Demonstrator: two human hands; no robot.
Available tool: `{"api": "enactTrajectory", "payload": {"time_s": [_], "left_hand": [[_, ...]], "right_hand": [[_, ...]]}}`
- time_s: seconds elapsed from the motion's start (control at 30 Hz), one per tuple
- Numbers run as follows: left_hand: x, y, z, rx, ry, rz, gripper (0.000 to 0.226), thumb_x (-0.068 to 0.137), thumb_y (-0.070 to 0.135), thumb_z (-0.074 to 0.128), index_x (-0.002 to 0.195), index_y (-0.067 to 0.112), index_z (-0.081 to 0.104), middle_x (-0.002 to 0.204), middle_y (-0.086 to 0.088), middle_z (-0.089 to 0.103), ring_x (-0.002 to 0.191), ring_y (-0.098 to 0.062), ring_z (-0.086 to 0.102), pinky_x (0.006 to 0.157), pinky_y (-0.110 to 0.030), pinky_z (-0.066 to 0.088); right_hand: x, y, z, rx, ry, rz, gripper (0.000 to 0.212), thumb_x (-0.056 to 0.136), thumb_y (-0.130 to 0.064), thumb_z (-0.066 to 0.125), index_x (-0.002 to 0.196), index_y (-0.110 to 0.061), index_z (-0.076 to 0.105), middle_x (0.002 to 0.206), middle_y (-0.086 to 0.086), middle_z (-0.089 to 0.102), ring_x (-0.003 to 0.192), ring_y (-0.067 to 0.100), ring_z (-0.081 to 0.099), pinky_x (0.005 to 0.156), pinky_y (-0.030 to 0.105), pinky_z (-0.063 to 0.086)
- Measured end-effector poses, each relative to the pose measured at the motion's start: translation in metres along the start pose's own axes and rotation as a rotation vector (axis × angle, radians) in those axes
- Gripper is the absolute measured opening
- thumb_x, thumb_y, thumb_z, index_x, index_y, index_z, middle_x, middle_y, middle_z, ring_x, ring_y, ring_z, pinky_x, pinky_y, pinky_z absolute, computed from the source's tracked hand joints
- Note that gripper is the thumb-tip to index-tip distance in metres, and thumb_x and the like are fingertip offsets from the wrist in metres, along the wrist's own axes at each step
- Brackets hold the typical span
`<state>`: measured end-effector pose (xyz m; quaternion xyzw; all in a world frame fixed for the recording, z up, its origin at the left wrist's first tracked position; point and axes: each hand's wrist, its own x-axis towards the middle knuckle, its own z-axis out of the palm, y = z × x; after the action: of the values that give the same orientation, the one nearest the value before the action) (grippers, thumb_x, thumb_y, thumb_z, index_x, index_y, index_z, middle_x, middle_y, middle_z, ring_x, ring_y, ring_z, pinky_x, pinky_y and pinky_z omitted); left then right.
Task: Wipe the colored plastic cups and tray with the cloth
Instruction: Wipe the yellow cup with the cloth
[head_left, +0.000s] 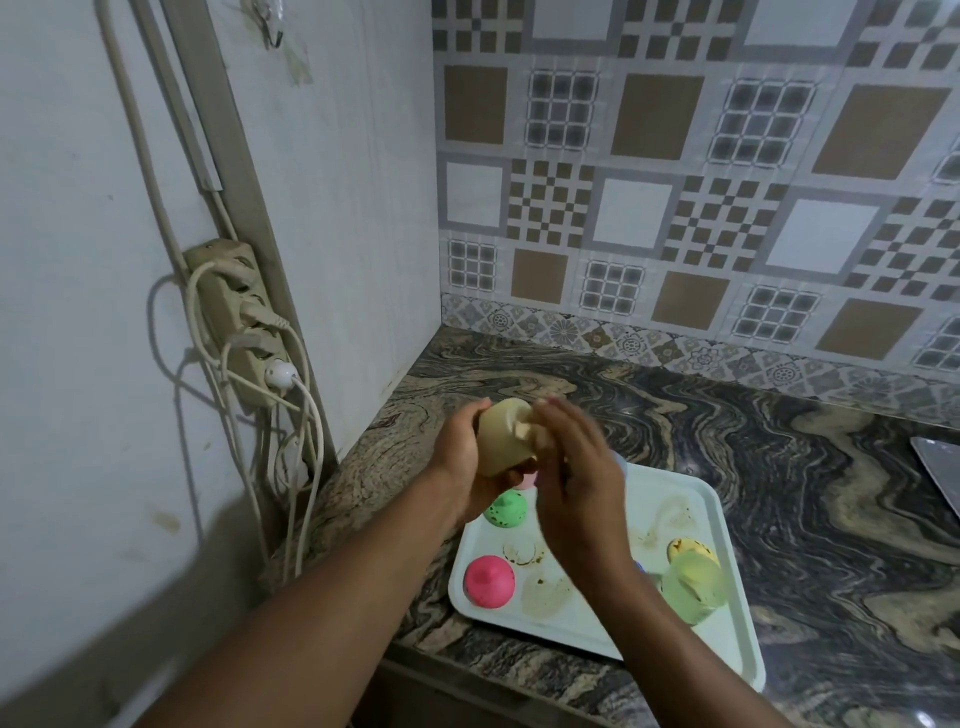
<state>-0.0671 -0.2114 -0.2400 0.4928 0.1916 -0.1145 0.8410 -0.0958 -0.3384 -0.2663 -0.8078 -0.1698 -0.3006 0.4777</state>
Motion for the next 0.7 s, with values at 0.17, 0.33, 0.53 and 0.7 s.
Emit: {"api": "enactTrajectory", "payload": {"time_s": [0.17,0.33,0.53,0.7], "left_hand": [[-0.002,0.002,-0.012,0.021,0.041,0.014,0.044,0.099,0.041,0.041,0.097,0.002,0.062,0.062,-0.015,0.059,0.041,-0.023,0.055,0.035,-0.019,0.032],[0.002,0.007,-0.014,0.048,0.037,0.082,0.044,0.1,0.04,0.04,0.102,0.001,0.06,0.065,-0.018,0.059,0.046,-0.028,0.056,0.035,-0.02,0.032],[0.004,0.01,-0.013,0.138,0.039,0.099,0.045,0.099,0.041,0.043,0.107,0.001,0.061,0.069,-0.018,0.059,0.044,-0.028,0.054,0.037,-0.021,0.031],[0.006,0.009,-0.021,0.149,0.06,0.102,0.046,0.099,0.043,0.042,0.107,0.0,0.057,0.073,-0.021,0.058,0.042,-0.028,0.054,0.032,-0.02,0.031]], "right_hand": [[-0.004,0.024,-0.012,-0.108,-0.185,-0.149,0.029,0.101,-0.019,0.056,0.125,-0.013,0.069,0.121,0.003,0.071,0.096,0.015,0.07,0.079,0.037,0.061],[0.01,0.019,-0.014,0.048,0.074,0.215,0.022,0.102,-0.025,0.057,0.12,-0.022,0.069,0.098,-0.006,0.073,0.08,0.016,0.07,0.07,0.045,0.059],[0.011,0.013,-0.004,-0.046,-0.087,-0.117,0.02,0.096,-0.007,0.065,0.114,-0.01,0.074,0.114,0.002,0.073,0.1,0.015,0.069,0.082,0.034,0.058],[0.03,0.019,-0.014,-0.016,0.096,0.138,0.016,0.098,-0.02,0.065,0.112,-0.019,0.073,0.101,-0.003,0.065,0.086,0.02,0.065,0.073,0.036,0.053]]}}
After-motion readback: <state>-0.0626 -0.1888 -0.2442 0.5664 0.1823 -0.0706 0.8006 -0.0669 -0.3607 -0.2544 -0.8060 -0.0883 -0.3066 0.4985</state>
